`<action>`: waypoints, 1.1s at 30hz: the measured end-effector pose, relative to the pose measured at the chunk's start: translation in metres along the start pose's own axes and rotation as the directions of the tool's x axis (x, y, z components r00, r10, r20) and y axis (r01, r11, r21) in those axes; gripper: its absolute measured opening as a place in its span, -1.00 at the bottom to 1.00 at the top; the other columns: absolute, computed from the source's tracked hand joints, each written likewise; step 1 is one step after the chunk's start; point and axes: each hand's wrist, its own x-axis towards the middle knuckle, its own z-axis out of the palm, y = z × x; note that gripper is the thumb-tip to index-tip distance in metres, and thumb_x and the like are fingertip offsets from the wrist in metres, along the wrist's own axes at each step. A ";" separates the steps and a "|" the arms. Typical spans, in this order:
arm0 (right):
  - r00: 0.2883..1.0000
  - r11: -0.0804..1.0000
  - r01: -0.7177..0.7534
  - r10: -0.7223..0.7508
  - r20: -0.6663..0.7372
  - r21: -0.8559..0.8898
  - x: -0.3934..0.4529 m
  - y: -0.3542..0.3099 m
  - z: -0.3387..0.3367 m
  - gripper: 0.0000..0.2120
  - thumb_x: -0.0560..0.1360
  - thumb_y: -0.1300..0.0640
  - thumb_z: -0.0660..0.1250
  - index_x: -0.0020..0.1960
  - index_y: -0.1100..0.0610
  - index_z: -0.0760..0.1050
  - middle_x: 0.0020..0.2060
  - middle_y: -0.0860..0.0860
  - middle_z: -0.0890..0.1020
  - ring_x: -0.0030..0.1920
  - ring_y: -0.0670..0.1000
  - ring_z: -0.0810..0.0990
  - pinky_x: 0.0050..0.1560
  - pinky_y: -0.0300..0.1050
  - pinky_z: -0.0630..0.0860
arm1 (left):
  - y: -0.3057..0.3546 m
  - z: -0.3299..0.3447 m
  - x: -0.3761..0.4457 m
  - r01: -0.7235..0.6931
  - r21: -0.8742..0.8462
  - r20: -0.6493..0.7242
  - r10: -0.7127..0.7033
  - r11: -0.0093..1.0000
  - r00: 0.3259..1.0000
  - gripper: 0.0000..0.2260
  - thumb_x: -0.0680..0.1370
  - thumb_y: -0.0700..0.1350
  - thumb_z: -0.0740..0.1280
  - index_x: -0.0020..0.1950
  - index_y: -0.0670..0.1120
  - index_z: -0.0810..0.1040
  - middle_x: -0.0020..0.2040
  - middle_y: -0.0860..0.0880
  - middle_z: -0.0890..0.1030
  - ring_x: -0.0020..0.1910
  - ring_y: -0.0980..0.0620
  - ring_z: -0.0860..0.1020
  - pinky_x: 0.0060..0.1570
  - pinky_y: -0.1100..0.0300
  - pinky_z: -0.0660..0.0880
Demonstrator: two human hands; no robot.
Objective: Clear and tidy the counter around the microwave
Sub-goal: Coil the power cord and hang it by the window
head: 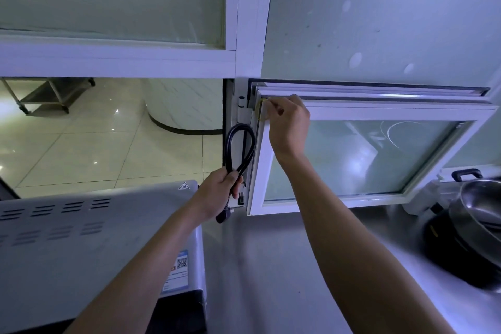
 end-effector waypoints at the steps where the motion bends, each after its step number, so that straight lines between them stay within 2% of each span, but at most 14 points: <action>1: 1.000 0.999 0.026 -0.026 -0.005 -0.045 0.002 -0.001 0.001 -0.82 0.50 0.18 0.32 -0.24 0.12 0.63 -0.23 -0.01 0.52 -0.28 0.05 0.48 -0.29 -0.06 0.38 | 0.000 0.000 0.000 0.000 0.009 -0.001 0.000 1.000 1.000 -0.72 0.71 -0.16 0.06 -0.11 -0.17 0.46 -0.28 -0.14 0.50 -0.32 0.07 0.45 -0.30 0.38 0.36; 4: 0.997 0.988 0.075 -0.073 0.016 -0.133 0.005 -0.002 0.003 -0.82 0.56 0.15 0.27 -0.16 0.15 0.58 -0.18 0.00 0.51 -0.27 0.06 0.45 -0.32 -0.08 0.30 | -0.001 0.000 -0.004 -0.001 0.026 -0.009 0.001 1.000 1.000 -0.72 0.71 -0.17 0.06 -0.12 -0.18 0.45 -0.28 -0.15 0.50 -0.40 0.22 0.45 -0.34 0.41 0.34; 6: 0.999 0.996 0.052 -0.050 0.020 -0.076 0.003 -0.003 0.000 -0.85 0.58 0.13 0.28 -0.13 0.13 0.54 -0.15 -0.03 0.51 -0.25 -0.01 0.45 -0.28 -0.11 0.31 | -0.003 0.000 -0.008 -0.004 0.018 -0.010 0.004 1.000 1.000 -0.72 0.71 -0.18 0.06 -0.13 -0.18 0.45 -0.29 -0.13 0.50 -0.40 0.22 0.44 -0.31 0.42 0.35; 8: 1.000 0.999 -0.010 0.010 0.010 0.046 -0.006 -0.005 -0.009 -0.87 0.58 0.11 0.31 -0.14 0.08 0.54 -0.14 -0.05 0.55 -0.24 -0.11 0.47 -0.24 -0.23 0.36 | -0.009 -0.002 -0.011 0.006 -0.014 -0.016 -0.006 1.000 1.000 -0.71 0.71 -0.18 0.06 -0.14 -0.16 0.45 -0.31 -0.08 0.50 -0.34 0.12 0.44 -0.24 0.36 0.36; 11: 0.988 0.972 -0.154 0.150 0.040 0.176 -0.036 0.000 -0.023 -0.87 0.56 0.09 0.35 -0.17 0.03 0.55 -0.19 -0.05 0.62 -0.26 -0.15 0.49 -0.22 -0.37 0.39 | -0.020 -0.002 -0.017 0.040 -0.016 -0.016 -0.041 0.999 0.999 -0.71 0.71 -0.16 0.07 -0.14 -0.16 0.46 -0.32 -0.05 0.51 -0.27 0.03 0.46 -0.15 0.22 0.38; 14: 0.950 0.918 -0.312 0.295 0.104 0.244 -0.074 0.018 -0.034 -0.87 0.54 0.10 0.38 -0.18 0.09 0.58 -0.34 -0.09 0.59 -0.34 -0.16 0.45 -0.28 -0.32 0.39 | -0.023 0.006 -0.028 0.037 0.016 -0.002 -0.037 0.999 0.999 -0.71 0.71 -0.19 0.07 -0.14 -0.20 0.45 -0.32 -0.11 0.50 -0.30 0.04 0.45 -0.18 0.27 0.37; 16: 0.904 0.859 -0.427 0.407 0.129 0.282 -0.098 0.034 -0.041 -0.88 0.53 0.10 0.40 -0.16 0.10 0.60 -0.38 -0.10 0.56 -0.37 -0.16 0.43 -0.29 -0.27 0.39 | -0.029 0.010 -0.031 0.046 0.038 0.012 -0.046 0.998 0.999 -0.71 0.71 -0.17 0.08 -0.14 -0.21 0.46 -0.32 -0.11 0.50 -0.30 0.03 0.45 -0.17 0.26 0.38; 18: 0.845 0.787 -0.534 0.510 0.163 0.309 -0.120 0.049 -0.049 -0.89 0.53 0.10 0.41 -0.16 0.10 0.61 -0.35 -0.07 0.60 -0.34 -0.14 0.48 -0.24 -0.25 0.42 | -0.039 0.014 -0.031 0.066 0.082 0.018 -0.067 0.994 0.998 -0.69 0.71 -0.11 0.11 -0.13 -0.23 0.49 -0.32 -0.07 0.53 -0.28 0.02 0.48 -0.16 0.18 0.38; 20: 0.771 0.683 -0.634 0.593 0.232 0.362 -0.141 0.060 -0.055 -0.88 0.52 0.12 0.41 -0.19 0.09 0.60 -0.32 -0.03 0.63 -0.27 -0.09 0.56 -0.19 -0.18 0.44 | -0.047 0.019 -0.033 0.098 0.130 0.021 -0.101 0.987 0.995 -0.69 0.70 -0.08 0.13 -0.12 -0.22 0.50 -0.30 -0.03 0.55 -0.28 0.06 0.49 -0.23 0.16 0.41; 22: 0.704 0.578 -0.704 0.643 0.300 0.413 -0.156 0.066 -0.058 -0.88 0.52 0.14 0.42 -0.19 0.11 0.58 -0.30 0.02 0.63 -0.24 -0.05 0.59 -0.17 -0.13 0.44 | -0.049 0.026 -0.035 0.130 0.180 0.036 -0.139 0.975 0.990 -0.71 0.69 -0.08 0.13 -0.10 -0.18 0.51 -0.29 0.00 0.55 -0.35 0.17 0.45 -0.34 0.19 0.42; 28: 0.596 0.345 -0.767 0.695 0.402 0.541 -0.172 0.076 -0.067 -0.86 0.55 0.19 0.39 -0.19 0.12 0.54 -0.21 0.08 0.67 -0.16 0.05 0.58 -0.17 -0.14 0.42 | -0.049 0.037 -0.039 0.132 0.249 0.052 -0.149 0.959 0.987 -0.72 0.70 -0.10 0.10 -0.03 -0.22 0.50 -0.23 -0.04 0.52 -0.48 0.24 0.39 -0.48 0.33 0.38; 33: 0.580 0.274 -0.769 0.678 0.452 0.577 -0.173 0.076 -0.074 -0.86 0.61 0.17 0.30 -0.14 0.10 0.51 -0.12 0.12 0.68 -0.09 0.10 0.65 -0.09 -0.10 0.42 | -0.048 0.040 -0.041 0.141 0.271 0.028 -0.155 0.952 0.988 -0.73 0.70 -0.11 0.10 -0.09 -0.14 0.50 -0.24 -0.02 0.53 -0.48 0.29 0.41 -0.50 0.41 0.35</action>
